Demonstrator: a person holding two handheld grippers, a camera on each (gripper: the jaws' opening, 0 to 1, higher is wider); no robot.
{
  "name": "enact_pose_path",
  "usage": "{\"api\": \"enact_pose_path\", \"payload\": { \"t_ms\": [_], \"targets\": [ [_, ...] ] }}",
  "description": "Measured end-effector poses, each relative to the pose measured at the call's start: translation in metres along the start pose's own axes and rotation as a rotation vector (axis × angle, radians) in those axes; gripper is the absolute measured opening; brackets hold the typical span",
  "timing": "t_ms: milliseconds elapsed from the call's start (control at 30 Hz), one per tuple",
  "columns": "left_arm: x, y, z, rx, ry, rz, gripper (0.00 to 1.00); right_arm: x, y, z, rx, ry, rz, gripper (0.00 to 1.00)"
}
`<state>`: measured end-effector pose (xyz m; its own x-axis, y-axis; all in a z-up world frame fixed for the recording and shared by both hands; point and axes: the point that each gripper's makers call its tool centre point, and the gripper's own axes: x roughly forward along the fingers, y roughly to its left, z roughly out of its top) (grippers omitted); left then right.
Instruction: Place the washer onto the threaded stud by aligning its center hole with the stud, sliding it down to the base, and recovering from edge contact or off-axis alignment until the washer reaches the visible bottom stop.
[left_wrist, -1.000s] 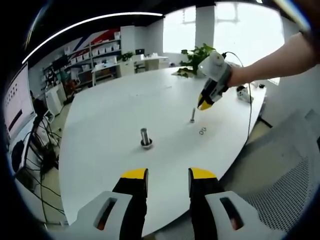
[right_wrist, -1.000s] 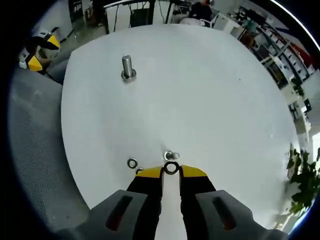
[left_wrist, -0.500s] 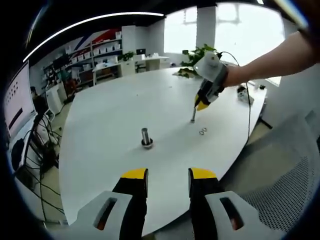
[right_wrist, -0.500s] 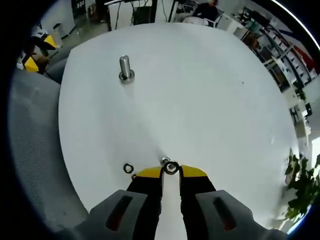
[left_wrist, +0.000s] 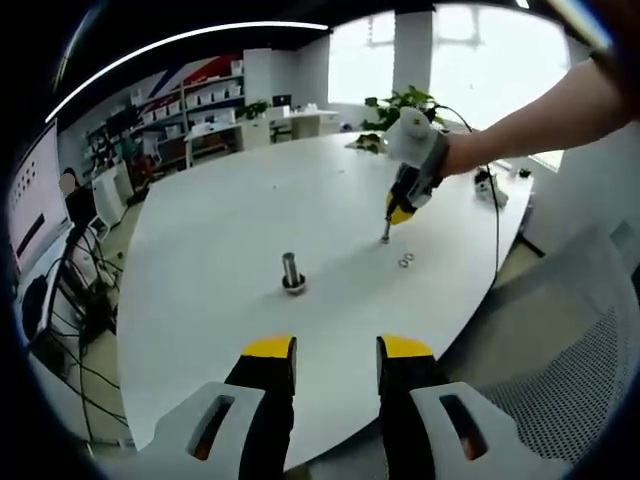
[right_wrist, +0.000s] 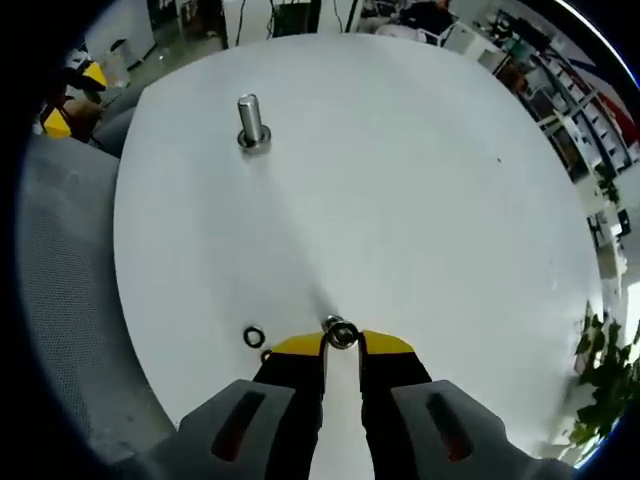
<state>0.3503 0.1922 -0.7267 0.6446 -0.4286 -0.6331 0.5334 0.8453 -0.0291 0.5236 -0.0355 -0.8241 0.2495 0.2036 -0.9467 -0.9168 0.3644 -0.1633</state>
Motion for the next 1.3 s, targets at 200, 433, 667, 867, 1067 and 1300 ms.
{"api": "enact_pose_path", "payload": {
  "t_ms": [200, 433, 667, 867, 1067, 1300],
  "targets": [
    [0.0, 0.0, -0.002, 0.0, 0.009, -0.001, 0.3, 0.009, 0.0, 0.001, 0.025, 0.009, 0.022, 0.14],
    [0.001, 0.0, -0.003, -0.002, 0.018, 0.001, 0.3, 0.023, 0.003, -0.005, 0.041, 0.03, 0.05, 0.14],
    [0.001, 0.0, -0.006, 0.001, 0.032, 0.004, 0.3, 0.034, 0.007, -0.006, 0.048, 0.044, 0.072, 0.14],
    [0.002, 0.001, -0.007, -0.001, 0.038, 0.007, 0.29, 0.036, 0.013, -0.006, 0.03, 0.055, 0.084, 0.14],
    [0.002, 0.002, -0.007, -0.003, 0.039, 0.01, 0.29, 0.035, 0.012, -0.005, 0.054, 0.051, 0.097, 0.14],
    [0.001, 0.004, -0.006, -0.006, 0.034, 0.016, 0.29, 0.032, 0.016, -0.009, 0.071, 0.05, 0.107, 0.16]
  ]
}}
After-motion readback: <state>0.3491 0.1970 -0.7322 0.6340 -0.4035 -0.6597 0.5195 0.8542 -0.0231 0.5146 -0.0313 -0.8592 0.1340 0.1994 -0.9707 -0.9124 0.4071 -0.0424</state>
